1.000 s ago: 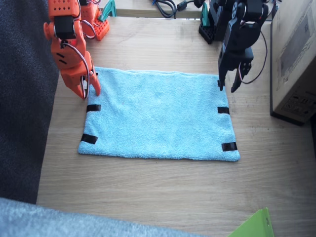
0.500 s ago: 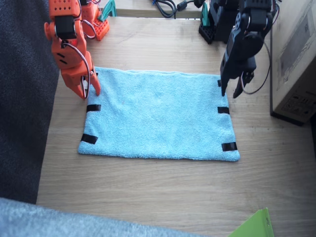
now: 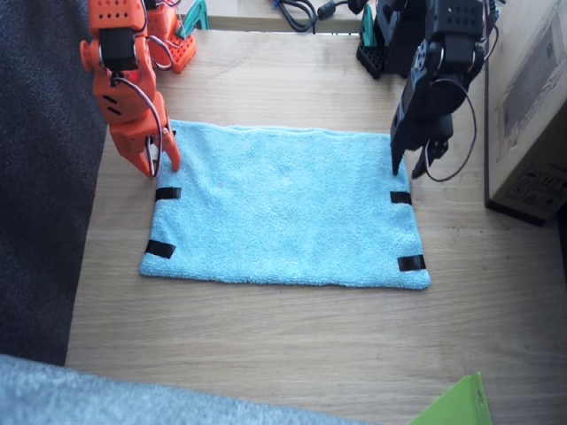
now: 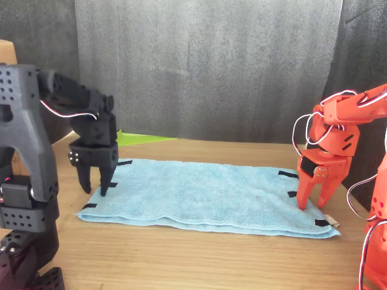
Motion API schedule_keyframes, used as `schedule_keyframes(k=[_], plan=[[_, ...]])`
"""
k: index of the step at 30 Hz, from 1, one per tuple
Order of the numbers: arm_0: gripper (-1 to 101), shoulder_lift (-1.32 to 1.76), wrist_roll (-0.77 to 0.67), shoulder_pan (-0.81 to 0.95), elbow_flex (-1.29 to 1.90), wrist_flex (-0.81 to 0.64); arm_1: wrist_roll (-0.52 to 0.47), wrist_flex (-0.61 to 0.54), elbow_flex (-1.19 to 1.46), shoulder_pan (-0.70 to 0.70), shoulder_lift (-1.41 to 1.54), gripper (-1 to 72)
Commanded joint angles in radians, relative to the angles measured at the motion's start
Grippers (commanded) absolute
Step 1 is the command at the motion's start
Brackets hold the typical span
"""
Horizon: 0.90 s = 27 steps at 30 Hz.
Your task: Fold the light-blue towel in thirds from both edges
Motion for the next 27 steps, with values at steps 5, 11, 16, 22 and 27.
schedule_keyframes(k=[5, 11, 16, 22, 27], plan=[[15, 0.009, 0.012, 0.008, -0.025, 0.037, 0.008, 0.009, 0.002, 0.034, -0.012, 23.2], [12, 0.002, 0.012, 0.009, -0.023, 0.049, 0.003, 0.014, 0.0, 0.035, -0.017, 22.0], [13, 0.005, 0.008, 0.009, -0.018, 0.049, 0.0, 0.017, 0.0, 0.037, -0.02, 21.6], [15, -0.002, 0.003, 0.009, -0.015, 0.058, -0.003, 0.017, 0.005, 0.037, -0.017, 21.5], [17, -0.029, 0.002, 0.008, -0.032, 0.081, -0.003, 0.017, 0.005, 0.038, -0.018, 21.5]])
